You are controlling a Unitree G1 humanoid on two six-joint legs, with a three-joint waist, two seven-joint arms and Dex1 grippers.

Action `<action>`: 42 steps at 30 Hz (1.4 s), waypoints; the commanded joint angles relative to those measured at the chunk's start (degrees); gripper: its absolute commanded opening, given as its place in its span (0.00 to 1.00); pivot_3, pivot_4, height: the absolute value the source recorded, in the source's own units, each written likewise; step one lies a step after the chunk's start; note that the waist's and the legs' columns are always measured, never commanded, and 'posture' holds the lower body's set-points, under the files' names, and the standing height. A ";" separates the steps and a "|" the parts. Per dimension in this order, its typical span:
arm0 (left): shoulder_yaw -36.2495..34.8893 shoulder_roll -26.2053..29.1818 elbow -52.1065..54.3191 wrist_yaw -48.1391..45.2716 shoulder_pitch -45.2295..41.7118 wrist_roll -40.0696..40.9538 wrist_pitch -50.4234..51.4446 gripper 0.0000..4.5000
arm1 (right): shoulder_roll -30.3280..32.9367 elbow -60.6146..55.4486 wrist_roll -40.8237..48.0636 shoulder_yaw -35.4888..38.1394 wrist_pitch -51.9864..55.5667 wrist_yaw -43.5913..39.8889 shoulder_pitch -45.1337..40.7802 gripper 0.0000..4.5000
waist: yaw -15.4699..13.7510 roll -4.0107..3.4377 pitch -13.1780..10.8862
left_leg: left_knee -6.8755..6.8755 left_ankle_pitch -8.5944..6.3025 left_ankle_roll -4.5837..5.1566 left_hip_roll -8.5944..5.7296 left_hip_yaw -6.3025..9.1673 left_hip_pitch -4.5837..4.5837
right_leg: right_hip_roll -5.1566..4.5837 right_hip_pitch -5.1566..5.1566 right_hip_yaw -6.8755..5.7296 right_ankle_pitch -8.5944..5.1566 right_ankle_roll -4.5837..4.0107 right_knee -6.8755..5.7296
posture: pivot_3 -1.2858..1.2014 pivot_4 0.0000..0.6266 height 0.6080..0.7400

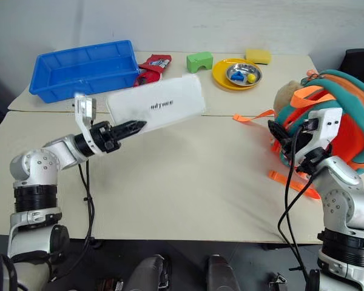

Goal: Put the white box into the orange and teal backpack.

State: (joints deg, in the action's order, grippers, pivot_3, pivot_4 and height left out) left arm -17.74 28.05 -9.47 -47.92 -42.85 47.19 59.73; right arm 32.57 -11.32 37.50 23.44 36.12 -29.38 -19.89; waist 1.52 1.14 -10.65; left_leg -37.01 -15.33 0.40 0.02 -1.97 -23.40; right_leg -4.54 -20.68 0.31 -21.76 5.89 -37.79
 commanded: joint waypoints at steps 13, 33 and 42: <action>-1.89 1.28 1.08 3.36 -8.07 3.42 -2.01 0.33 | 14.56 -19.48 33.49 1.65 17.85 -12.73 -2.80 0.00 | 0.02 0.01 -0.07 | 0.03 0.04 -0.12 0.13 0.00 0.00 | 0.10 -0.03 -0.02 0.00 0.00 0.06 | 0.52 0.24 1.00; 6.20 9.32 0.70 -16.34 -9.10 0.57 -7.63 0.33 | 31.52 -13.73 45.81 16.01 25.35 -23.33 14.78 0.00 | -0.25 0.25 -0.21 | -0.06 -0.08 0.10 0.09 0.05 -0.03 | 0.02 0.11 -0.08 0.00 0.00 0.37 | 0.52 0.24 1.00; 13.10 7.74 -5.04 -22.42 -9.47 -10.42 -23.88 0.33 | 31.06 -13.09 45.14 14.90 24.99 -21.85 15.17 0.00 | -0.87 0.26 -0.21 | -0.10 -0.09 0.13 0.09 0.04 -0.02 | 0.02 0.11 -0.06 0.00 0.00 0.40 | 0.52 0.24 1.00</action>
State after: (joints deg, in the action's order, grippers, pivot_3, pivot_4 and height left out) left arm -4.04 35.62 -14.93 -67.89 -50.35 37.13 38.74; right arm 63.51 -24.65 82.62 36.85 61.94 -52.25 -3.97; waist 0.65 1.40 -10.87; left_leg -37.10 -15.42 0.52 0.11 -1.94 -23.43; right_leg -4.52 -20.58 0.26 -21.76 5.89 -37.39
